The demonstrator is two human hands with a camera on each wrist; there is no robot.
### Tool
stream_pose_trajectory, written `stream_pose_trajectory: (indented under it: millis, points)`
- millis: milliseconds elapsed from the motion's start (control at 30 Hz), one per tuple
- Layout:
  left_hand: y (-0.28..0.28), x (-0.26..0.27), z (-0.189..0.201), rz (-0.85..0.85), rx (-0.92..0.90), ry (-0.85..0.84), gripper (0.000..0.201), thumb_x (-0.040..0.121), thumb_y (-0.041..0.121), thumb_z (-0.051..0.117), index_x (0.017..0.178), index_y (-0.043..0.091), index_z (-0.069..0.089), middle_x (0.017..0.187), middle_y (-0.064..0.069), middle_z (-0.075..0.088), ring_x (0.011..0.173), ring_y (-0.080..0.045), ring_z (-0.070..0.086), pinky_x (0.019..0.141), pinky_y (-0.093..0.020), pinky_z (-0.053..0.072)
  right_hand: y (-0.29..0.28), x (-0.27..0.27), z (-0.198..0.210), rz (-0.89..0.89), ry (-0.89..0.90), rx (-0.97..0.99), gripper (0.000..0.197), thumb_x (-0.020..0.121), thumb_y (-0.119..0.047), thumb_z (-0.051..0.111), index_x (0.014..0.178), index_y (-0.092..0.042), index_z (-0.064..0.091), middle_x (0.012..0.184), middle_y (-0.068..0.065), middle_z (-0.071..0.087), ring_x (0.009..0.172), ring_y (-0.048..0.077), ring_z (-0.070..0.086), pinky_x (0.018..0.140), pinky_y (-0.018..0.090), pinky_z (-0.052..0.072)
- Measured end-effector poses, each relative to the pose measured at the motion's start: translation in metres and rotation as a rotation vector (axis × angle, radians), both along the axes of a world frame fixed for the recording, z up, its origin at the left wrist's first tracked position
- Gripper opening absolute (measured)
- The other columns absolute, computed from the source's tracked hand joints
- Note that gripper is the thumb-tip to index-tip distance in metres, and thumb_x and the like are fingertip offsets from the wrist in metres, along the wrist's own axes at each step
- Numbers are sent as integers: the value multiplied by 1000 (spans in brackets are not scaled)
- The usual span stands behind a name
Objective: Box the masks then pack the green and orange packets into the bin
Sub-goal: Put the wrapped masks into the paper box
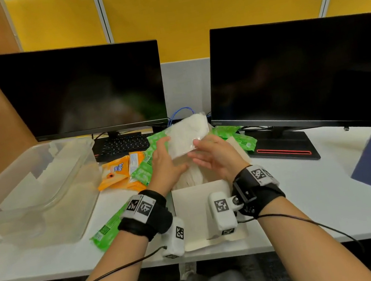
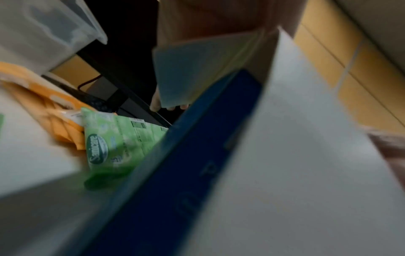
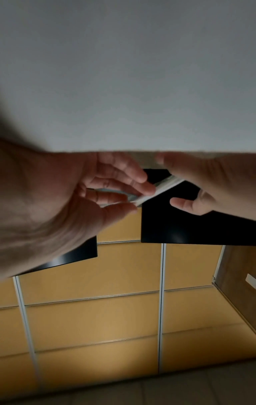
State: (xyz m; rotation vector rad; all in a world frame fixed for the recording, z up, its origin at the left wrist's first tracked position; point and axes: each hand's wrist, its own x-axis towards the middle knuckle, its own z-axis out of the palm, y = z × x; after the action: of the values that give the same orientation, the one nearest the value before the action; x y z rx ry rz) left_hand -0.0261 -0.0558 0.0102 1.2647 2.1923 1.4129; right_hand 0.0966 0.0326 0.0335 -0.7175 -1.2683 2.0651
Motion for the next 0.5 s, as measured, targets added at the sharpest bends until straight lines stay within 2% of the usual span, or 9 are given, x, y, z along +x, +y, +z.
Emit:
stream_pose_trajectory:
  millis: [67,167,300,367,433,500]
  points:
    - [1,-2,-1,-38,-36,-84,90,74,17,76,143,29,19,143,-8,31,130,-24,34,108,-45,37,3,-1,-1,-64,14,-9,10,89,-14,65,95,-15,58,87,5,67,71,17,71,68,26,58]
    - [2,-1,1,-70,-64,-123,90,77,10,69,146,33,15,141,-9,39,129,-27,41,107,-49,39,6,-2,-3,-142,37,-37,24,91,-16,61,114,-14,57,88,5,64,71,15,64,65,26,57]
    - [1,1,4,-66,-83,-131,84,83,7,63,148,24,13,132,-7,45,125,-27,44,106,-43,39,3,-3,-1,-127,60,-41,30,95,-17,53,124,-19,54,104,7,69,93,22,68,79,35,57]
    - [0,1,3,-56,-76,-119,81,86,6,59,149,24,12,142,-9,39,129,-27,41,108,-41,36,2,-3,1,-172,114,-18,32,94,-14,49,125,-18,54,112,10,69,99,26,69,80,38,58]
    - [1,0,2,-51,-83,-112,79,87,3,54,149,27,12,147,-11,35,130,-27,42,110,-43,36,3,-1,1,-287,125,75,24,91,-11,47,113,-13,57,109,10,67,96,28,68,69,37,59]
    - [1,-1,1,-50,-107,-99,76,88,3,50,148,33,13,144,-13,37,123,-28,46,107,-46,39,2,5,4,-451,-4,282,4,86,-13,49,85,-13,53,88,8,59,80,25,61,56,30,53]
